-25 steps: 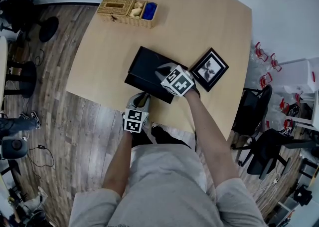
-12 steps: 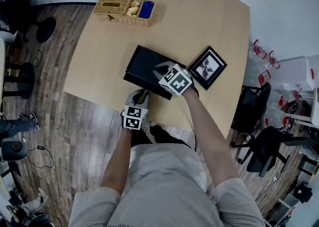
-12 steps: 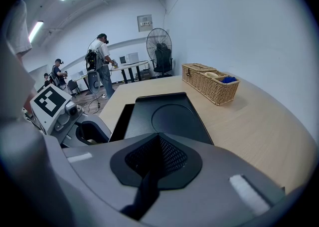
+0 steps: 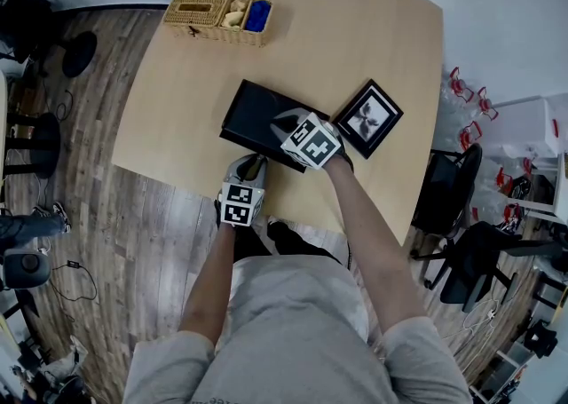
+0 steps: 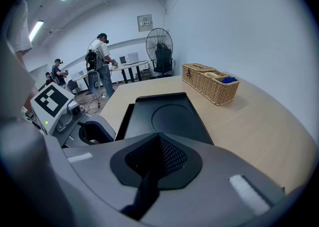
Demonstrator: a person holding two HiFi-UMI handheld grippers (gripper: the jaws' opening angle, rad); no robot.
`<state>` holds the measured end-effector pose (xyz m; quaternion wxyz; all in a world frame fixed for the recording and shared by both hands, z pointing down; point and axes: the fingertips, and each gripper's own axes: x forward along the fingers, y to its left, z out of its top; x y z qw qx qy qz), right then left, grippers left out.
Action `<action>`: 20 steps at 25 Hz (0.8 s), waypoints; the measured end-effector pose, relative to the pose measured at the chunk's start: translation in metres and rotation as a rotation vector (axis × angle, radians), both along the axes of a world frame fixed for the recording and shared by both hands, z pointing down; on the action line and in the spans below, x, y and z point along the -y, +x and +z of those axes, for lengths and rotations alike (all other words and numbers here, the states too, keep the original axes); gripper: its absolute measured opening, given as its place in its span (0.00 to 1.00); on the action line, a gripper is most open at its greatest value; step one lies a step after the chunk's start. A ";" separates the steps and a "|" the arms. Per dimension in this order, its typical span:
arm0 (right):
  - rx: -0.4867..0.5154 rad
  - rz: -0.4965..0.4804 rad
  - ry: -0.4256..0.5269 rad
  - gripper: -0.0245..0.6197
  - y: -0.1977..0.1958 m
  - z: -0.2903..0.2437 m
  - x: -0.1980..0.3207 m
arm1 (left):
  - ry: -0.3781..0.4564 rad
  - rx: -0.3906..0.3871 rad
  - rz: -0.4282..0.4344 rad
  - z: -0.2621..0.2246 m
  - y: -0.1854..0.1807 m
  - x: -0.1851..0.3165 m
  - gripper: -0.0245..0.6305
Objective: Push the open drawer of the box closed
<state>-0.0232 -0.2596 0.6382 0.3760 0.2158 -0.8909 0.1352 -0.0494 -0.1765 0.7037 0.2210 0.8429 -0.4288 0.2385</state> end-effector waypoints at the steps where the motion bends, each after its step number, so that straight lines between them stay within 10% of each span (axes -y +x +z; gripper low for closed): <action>1: 0.000 0.000 0.000 0.04 0.000 0.000 0.000 | -0.001 -0.001 0.000 0.000 0.001 0.001 0.23; 20: 0.001 -0.001 0.001 0.04 0.001 -0.001 0.000 | -0.003 0.004 -0.003 -0.006 0.013 0.020 0.23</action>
